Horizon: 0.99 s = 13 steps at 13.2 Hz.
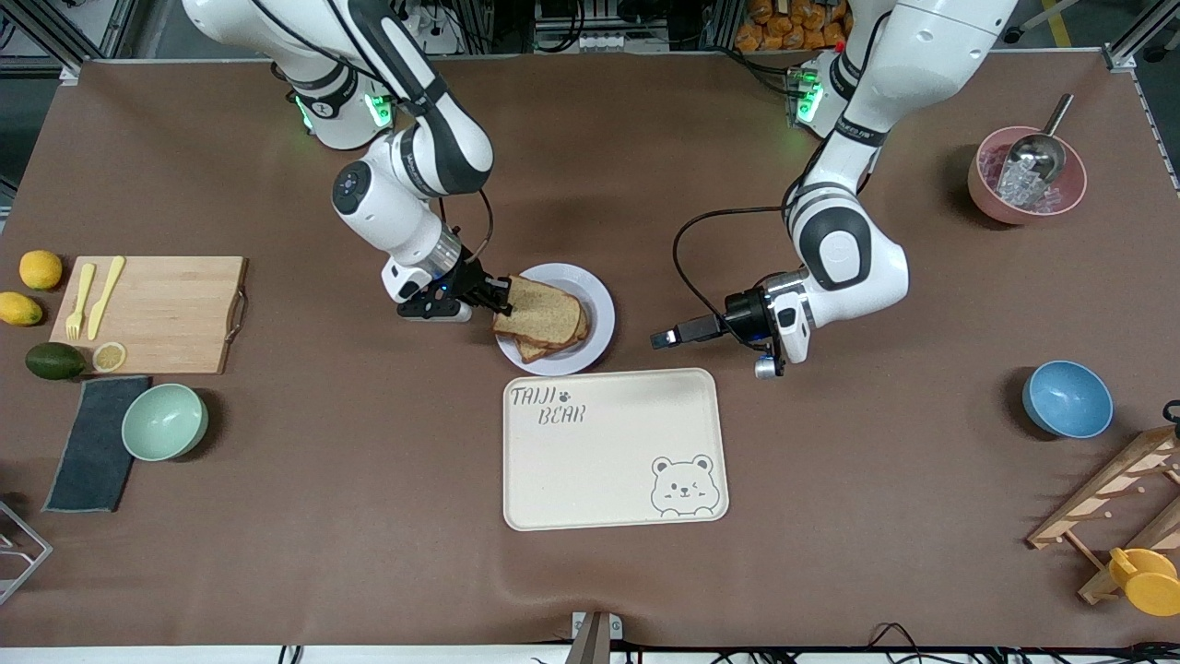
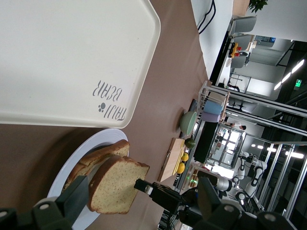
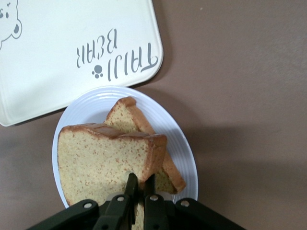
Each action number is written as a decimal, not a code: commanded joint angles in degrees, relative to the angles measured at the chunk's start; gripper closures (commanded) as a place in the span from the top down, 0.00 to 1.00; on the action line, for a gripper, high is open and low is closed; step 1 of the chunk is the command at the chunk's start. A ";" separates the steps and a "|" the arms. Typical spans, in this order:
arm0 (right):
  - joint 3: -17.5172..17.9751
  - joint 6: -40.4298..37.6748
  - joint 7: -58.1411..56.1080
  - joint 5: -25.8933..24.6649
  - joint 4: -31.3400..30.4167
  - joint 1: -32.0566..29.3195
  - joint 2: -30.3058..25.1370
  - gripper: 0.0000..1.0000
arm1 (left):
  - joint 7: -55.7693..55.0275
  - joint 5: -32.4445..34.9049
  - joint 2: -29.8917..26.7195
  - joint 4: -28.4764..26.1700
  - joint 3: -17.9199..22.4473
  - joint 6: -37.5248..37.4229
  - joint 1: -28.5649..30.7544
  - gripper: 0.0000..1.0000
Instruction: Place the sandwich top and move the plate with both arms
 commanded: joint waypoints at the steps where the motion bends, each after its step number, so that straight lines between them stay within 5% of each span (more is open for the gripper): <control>1: -0.52 0.70 0.45 1.54 0.26 1.62 0.20 0.00 | -0.47 -1.00 -1.18 -0.62 -0.21 0.40 0.09 1.00; 8: -0.43 0.88 0.63 1.89 0.70 1.63 1.43 0.00 | -0.38 -0.82 -1.71 -0.97 -0.12 0.40 0.17 1.00; 10: -0.43 0.97 0.63 4.08 1.14 1.63 1.43 0.20 | -0.56 -0.91 -1.71 -0.79 -0.03 0.40 0.17 1.00; 11: -0.43 0.97 0.63 4.09 1.23 1.63 1.52 0.39 | -0.56 -0.82 -1.71 -0.79 -0.03 0.40 0.26 1.00; 12: -0.43 0.97 1.33 4.09 1.32 1.72 1.52 0.72 | -0.56 -0.91 -1.71 -0.71 -0.03 0.40 0.44 1.00; 13: -0.52 0.88 2.03 4.09 1.58 1.72 1.52 0.73 | -0.47 -0.82 -1.71 -0.71 -0.03 0.40 0.79 1.00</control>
